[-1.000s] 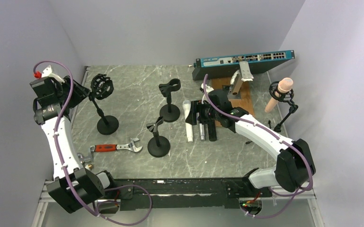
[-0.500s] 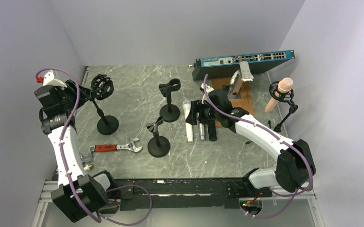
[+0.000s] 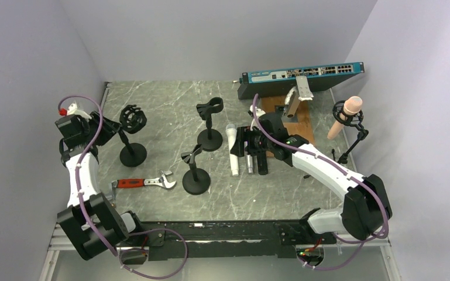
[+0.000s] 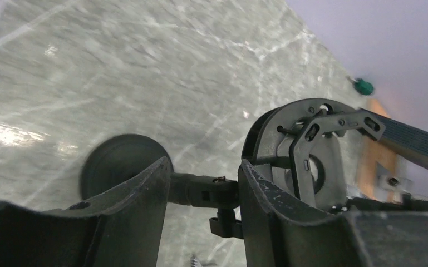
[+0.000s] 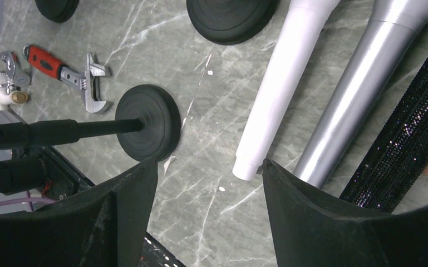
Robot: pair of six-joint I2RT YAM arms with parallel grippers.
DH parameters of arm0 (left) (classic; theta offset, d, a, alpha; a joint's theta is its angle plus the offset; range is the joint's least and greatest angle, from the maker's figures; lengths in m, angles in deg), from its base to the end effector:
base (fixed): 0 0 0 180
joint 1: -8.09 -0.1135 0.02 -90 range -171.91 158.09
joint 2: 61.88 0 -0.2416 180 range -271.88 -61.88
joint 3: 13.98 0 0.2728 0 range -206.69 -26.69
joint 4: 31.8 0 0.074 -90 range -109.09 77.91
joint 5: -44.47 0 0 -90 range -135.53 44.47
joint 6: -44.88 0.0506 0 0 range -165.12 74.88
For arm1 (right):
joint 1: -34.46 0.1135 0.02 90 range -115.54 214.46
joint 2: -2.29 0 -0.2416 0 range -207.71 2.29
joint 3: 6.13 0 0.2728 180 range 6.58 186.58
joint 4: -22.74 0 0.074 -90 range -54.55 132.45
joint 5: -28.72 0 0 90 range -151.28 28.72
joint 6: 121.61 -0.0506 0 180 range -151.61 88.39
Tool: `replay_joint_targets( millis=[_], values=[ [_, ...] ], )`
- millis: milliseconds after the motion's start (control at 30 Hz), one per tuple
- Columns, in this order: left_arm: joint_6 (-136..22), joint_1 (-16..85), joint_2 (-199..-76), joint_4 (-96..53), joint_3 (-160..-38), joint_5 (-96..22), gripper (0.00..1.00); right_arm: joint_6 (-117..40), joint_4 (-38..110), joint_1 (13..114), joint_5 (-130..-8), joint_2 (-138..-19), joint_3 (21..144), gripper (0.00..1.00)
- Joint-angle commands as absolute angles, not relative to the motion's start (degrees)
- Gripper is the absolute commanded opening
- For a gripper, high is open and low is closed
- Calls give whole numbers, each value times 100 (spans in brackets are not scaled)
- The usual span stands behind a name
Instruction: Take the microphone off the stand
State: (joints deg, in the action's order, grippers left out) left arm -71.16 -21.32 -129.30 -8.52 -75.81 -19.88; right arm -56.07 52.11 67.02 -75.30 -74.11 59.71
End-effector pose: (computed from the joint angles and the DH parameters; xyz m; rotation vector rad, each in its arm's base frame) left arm 0.2751 0.1299 0.2523 -0.7026 1.9233 -0.4265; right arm 0.2680 0.1857 0.2193 -0.3029 2.3524 0.7837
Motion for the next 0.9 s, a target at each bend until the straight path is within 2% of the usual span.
replay_joint_targets(
  millis=[0,167,333,433,567,700,867],
  values=[
    [-7009,-2179,-13112,-57,-7170,-2182,52,-5670,5049,6707,-7525,-7009,5883,71],
    [-6976,-2181,-13190,243,-7345,-2423,51,-5616,5304,6704,-7446,-6784,5909,71],
    [-6795,-2147,-12641,388,-7623,-2741,73,-5443,5627,6694,-7127,-6490,6055,72],
    [-6693,-2063,-12214,764,-8102,-3145,81,-5337,5892,6674,-6975,-6423,6277,73],
    [-6734,-1776,-11620,821,-8671,-3358,87,-5222,6247,6663,-6711,-6326,6618,74],
    [-6738,-924,-11455,428,-9129,-3346,90,-5080,6573,6654,-6165,-6199,6964,76],
    [-6264,1158,-12150,188,-10143,-3254,90,-4892,7029,6645,-5101,-6063,7572,79]
  ],
)
